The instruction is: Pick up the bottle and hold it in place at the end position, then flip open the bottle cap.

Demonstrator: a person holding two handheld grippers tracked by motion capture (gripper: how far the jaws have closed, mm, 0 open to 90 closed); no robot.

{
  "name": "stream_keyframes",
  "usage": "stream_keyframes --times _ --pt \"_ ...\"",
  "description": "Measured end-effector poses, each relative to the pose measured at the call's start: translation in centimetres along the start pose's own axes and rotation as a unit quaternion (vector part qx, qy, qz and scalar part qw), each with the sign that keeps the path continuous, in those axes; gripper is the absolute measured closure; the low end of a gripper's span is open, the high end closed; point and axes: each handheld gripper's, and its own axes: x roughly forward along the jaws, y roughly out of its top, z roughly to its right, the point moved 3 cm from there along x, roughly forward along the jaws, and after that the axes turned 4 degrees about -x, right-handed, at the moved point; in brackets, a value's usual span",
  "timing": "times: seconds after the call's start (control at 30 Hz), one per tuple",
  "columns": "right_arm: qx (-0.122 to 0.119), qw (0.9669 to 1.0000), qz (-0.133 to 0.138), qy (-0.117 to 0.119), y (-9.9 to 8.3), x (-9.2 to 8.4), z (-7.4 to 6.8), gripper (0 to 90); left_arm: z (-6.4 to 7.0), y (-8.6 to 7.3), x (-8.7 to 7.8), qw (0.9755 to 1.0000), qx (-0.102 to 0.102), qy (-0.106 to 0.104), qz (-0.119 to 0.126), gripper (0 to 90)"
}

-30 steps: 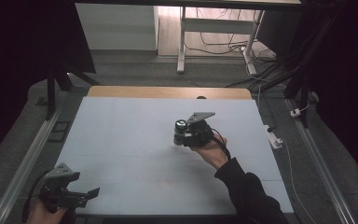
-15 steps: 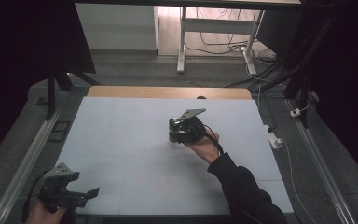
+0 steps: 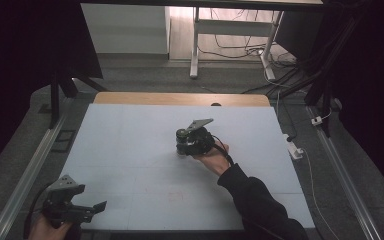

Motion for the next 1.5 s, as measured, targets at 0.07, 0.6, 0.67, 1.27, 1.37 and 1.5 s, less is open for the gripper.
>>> stream_keyframes --times 0.07,0.6,0.67,1.27,1.37,1.5 --pt "-0.002 1.0 -0.001 0.001 0.0 0.2 -0.2 52.8 0.0 0.0 0.0 1.0 0.0 0.0 -0.001 0.7" --pt "-0.014 0.9999 -0.004 0.002 -0.4 0.8 -0.6 52.8 0.0 0.0 0.0 1.0 -0.003 0.004 -0.002 0.0" --pt "-0.014 0.9999 -0.004 0.002 -0.4 0.8 -0.6 52.8 0.0 0.0 0.0 1.0 -0.006 0.004 -0.003 0.0" --pt "-0.015 0.9999 0.0 0.002 -0.6 0.8 -0.5 52.8 0.2 1.1 0.4 0.9993 0.024 -0.013 0.025 0.0" --pt "-0.015 0.9999 0.0 0.001 -0.6 0.8 -0.6 52.8 0.4 1.4 0.8 0.9989 0.033 -0.025 0.024 0.0" --pt "-0.015 0.9999 0.001 0.002 -0.6 0.8 -0.6 52.8 0.8 2.0 1.1 0.9976 0.055 -0.028 0.03 0.0"
